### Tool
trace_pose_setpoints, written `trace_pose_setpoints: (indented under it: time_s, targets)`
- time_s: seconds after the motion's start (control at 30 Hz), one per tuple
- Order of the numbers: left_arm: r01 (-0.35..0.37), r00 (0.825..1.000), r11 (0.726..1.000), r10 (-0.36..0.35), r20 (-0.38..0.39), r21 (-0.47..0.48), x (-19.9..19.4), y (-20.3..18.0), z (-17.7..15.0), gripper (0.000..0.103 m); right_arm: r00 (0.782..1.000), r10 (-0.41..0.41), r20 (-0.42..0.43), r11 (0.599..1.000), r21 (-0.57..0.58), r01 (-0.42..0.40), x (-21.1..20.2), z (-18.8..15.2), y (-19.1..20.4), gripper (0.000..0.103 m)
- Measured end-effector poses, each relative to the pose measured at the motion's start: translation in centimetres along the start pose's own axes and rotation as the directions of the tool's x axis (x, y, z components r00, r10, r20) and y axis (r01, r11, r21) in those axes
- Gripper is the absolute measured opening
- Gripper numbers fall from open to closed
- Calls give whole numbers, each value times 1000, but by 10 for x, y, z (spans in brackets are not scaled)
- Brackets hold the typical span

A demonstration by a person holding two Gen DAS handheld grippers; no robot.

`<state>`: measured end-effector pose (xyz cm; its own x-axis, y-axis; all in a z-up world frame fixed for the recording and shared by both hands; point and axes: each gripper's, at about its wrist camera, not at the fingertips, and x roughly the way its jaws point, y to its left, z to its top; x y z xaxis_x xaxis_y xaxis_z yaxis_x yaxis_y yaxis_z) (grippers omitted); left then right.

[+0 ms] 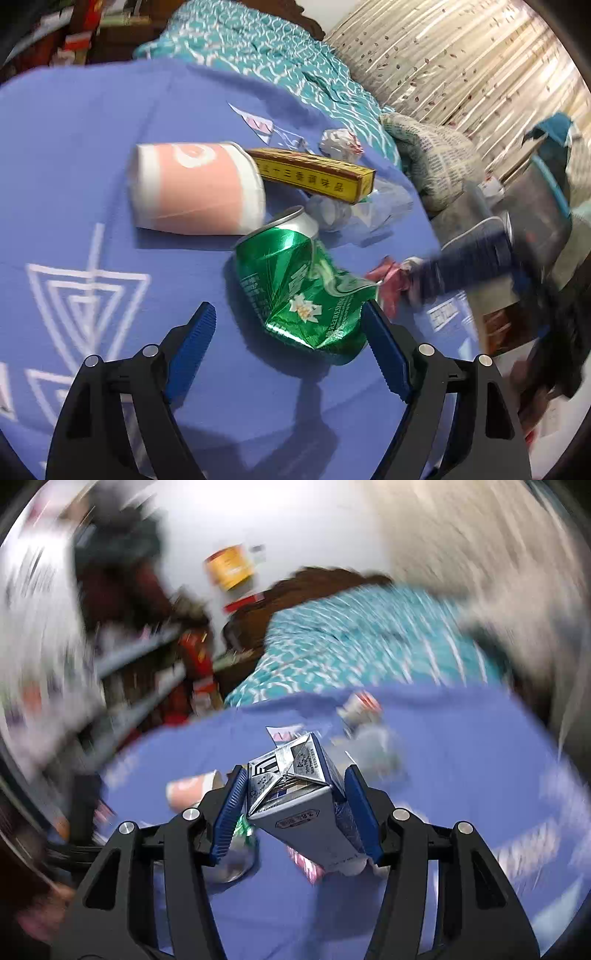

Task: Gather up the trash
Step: 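Grasp the milk carton with the right gripper while the left grasps the green can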

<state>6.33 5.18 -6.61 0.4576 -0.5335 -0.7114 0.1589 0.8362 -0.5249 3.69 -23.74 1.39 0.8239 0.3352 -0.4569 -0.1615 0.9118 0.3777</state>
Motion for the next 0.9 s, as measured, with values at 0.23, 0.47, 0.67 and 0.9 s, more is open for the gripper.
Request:
trace_pose_setpoints:
  time_s: [0.23,0.47,0.67,0.9]
  targets:
    - [49,999,999,-49,-11,-13,17,-17,12,70,995,78,68,874,475,-101,-72,-64,-121,50]
    - [33,999,999,-33,-14,31,33,-46,24,61,999,17,-32,865,502,2,-94,-112,-141,49]
    - [15,1000,1000,-15,-6,20,28,-44,30,59,985,-102,-139,953,268,137,-91,-125,-106,74]
    - [-12,1000,1000,13,-11,16,33,-43,35,58,934,-353,-53,930,-128,344,-92,-102,-84,97]
